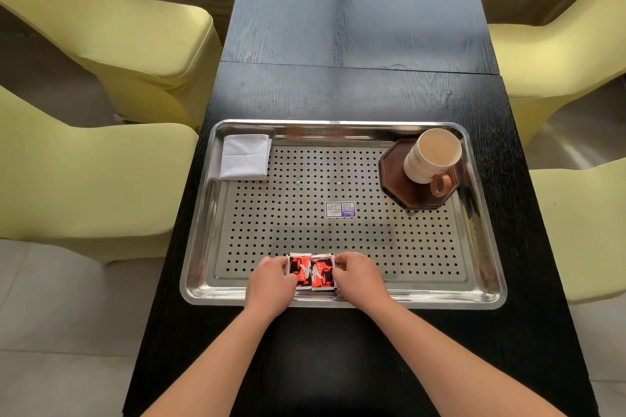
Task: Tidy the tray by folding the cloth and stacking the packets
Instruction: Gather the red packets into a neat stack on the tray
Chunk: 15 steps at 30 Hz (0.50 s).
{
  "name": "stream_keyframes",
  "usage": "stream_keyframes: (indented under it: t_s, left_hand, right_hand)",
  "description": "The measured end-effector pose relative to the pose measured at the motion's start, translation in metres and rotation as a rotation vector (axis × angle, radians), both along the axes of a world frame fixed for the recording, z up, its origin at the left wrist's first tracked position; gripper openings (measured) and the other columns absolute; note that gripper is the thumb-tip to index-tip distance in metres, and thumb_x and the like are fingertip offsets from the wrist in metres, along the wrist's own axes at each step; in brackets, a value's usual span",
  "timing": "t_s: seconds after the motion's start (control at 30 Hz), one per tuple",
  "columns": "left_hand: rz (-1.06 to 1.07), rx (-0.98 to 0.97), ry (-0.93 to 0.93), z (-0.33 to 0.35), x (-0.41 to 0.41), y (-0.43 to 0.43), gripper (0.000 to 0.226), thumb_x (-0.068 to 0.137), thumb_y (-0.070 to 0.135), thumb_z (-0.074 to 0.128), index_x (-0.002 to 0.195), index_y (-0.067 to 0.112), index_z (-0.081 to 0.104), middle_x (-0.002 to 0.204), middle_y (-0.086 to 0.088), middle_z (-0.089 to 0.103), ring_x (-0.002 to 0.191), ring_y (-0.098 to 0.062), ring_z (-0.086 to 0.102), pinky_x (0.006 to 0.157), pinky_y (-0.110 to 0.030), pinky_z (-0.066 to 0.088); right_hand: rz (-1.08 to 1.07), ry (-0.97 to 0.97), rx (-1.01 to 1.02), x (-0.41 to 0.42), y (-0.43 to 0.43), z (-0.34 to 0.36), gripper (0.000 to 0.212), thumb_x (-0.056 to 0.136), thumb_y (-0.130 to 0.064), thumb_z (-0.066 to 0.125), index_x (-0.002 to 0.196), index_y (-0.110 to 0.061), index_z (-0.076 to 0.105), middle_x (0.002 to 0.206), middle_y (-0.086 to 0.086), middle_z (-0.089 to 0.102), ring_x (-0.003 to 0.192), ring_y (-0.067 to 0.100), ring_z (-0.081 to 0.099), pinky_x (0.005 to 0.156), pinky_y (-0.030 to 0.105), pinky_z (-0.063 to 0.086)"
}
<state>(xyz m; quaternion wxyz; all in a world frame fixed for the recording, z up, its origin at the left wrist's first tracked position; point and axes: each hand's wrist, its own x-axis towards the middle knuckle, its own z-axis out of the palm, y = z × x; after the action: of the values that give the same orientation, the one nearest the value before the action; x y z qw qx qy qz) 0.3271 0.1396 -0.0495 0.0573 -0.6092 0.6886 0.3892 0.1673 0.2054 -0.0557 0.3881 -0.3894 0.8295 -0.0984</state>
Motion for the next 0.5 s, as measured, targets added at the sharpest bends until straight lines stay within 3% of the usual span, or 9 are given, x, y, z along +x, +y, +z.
stream_keyframes:
  t_s: [0.1,0.17,0.23,0.33,0.5]
  left_hand:
    - [0.003,0.001,0.019,-0.002,0.003,0.0,0.019,0.088,0.013,0.057,0.075,0.027,0.058,0.092,0.001,0.055,0.073,-0.008,0.053,0.058,-0.023,0.039]
    - [0.021,0.005,0.03,-0.004,0.005,-0.001,0.017,0.089,0.015,0.059,0.1,0.025,0.066,0.097,0.002,0.057,0.078,-0.008,0.055,0.06,-0.021,0.039]
    - [0.004,0.017,0.03,-0.006,0.006,-0.003,0.044,0.089,0.015,0.06,0.132,0.024,0.057,0.107,0.0,0.059,0.089,-0.01,0.056,0.066,-0.023,0.041]
    - [-0.079,0.046,0.021,-0.003,0.004,-0.006,0.067,0.087,0.013,0.059,0.147,0.033,0.04,0.111,-0.003,0.055,0.094,-0.015,0.056,0.076,-0.028,0.049]
    - [-0.188,0.061,-0.054,-0.002,-0.002,-0.011,0.066,0.087,0.017,0.052,0.147,0.041,0.038,0.109,-0.002,0.048,0.093,-0.02,0.056,0.081,-0.036,0.054]
  right_hand:
    - [-0.014,0.002,-0.006,-0.003,0.005,0.0,0.036,0.092,-0.018,0.054,0.125,-0.016,0.068,0.112,-0.001,0.071,0.101,0.016,0.063,0.086,0.031,0.051]
    - [-0.011,-0.011,-0.029,-0.004,0.008,0.0,0.043,0.092,-0.018,0.058,0.135,-0.019,0.06,0.106,-0.003,0.07,0.098,0.014,0.062,0.085,0.031,0.051]
    - [0.037,-0.048,-0.053,-0.005,0.009,0.002,0.061,0.089,-0.024,0.066,0.146,-0.026,0.045,0.103,-0.006,0.067,0.095,0.011,0.06,0.082,0.029,0.05]
    - [0.176,-0.037,0.004,-0.007,0.002,0.005,0.083,0.081,-0.036,0.076,0.15,-0.037,0.032,0.118,-0.001,0.06,0.103,0.015,0.058,0.084,0.032,0.051]
    - [0.277,0.016,0.043,-0.009,-0.007,0.005,0.066,0.083,-0.027,0.075,0.142,-0.03,0.046,0.127,0.005,0.058,0.113,0.023,0.058,0.094,0.041,0.052]
